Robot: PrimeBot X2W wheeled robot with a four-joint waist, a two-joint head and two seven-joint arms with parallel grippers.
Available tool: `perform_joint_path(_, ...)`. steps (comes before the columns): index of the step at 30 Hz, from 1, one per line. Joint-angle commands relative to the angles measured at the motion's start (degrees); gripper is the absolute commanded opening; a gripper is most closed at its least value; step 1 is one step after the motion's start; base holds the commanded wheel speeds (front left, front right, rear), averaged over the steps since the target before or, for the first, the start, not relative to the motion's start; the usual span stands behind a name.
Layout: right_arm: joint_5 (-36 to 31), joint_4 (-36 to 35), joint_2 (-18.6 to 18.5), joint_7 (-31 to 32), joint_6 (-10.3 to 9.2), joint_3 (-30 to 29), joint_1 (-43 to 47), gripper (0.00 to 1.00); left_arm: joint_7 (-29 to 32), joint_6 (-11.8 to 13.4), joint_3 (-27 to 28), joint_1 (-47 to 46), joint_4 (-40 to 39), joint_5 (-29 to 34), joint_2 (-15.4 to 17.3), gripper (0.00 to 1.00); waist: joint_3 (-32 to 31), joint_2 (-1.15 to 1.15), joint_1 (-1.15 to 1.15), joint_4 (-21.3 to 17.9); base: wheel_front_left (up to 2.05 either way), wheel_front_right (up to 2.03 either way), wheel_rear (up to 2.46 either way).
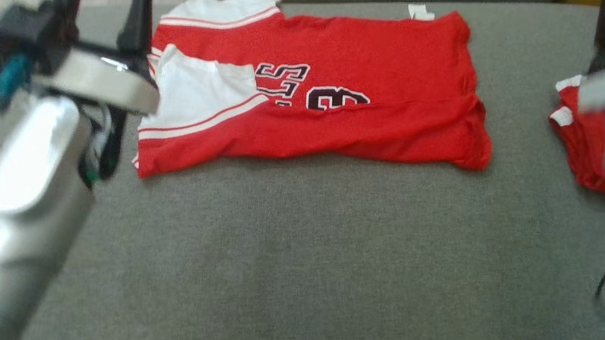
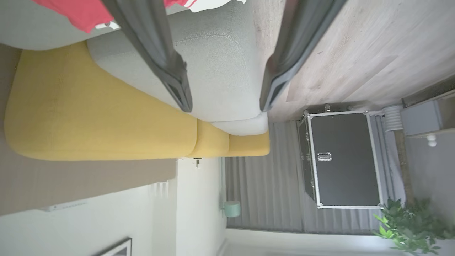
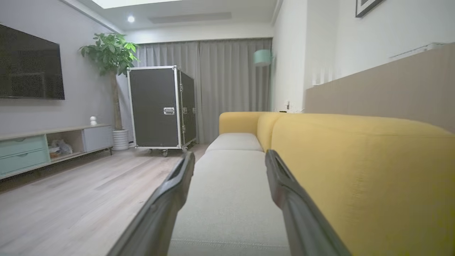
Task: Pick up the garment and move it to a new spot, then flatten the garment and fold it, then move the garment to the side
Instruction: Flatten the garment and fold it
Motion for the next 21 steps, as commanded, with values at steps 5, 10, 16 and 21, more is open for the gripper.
perform_joint_path(5, -14.3, -16.7, 11.6, -0.4, 0.11, -13.7, 21.6, 1.0, -0.4, 1.4, 10.3, 14.6, -14.2, 3.4, -3.6, 1.0, -4.9, 0.0, 0.01, 0.4, 0.0, 0.0, 0.0)
perform_joint_path(10, -18.5, -20.0, 15.4, -0.4, 0.11, -15.8, 32.1, 1.0, -0.4, 0.6, 14.8, 26.7, -15.8, 6.9, -7.9, 1.0, -7.7, 0.0, 0.01, 0.5, 0.0, 0.0, 0.0)
perform_joint_path(16, -18.5, -21.2, 16.0, -0.4, 0.11, -15.4, 40.3, 1.0, -0.5, -1.4, 20.4, 35.9, -17.1, 10.3, -13.2, 1.0, -8.7, 0.0, 0.01, 0.9, 0.0, 0.0, 0.0)
perform_joint_path(21, -17.5, -21.9, 16.1, -0.4, 0.11, -14.4, 41.7, 1.0, -0.5, -3.5, 23.3, 37.9, -17.2, 12.9, -15.0, 1.0, -8.9, 0.0, 0.01, 1.1, 0.0, 0.0, 0.0)
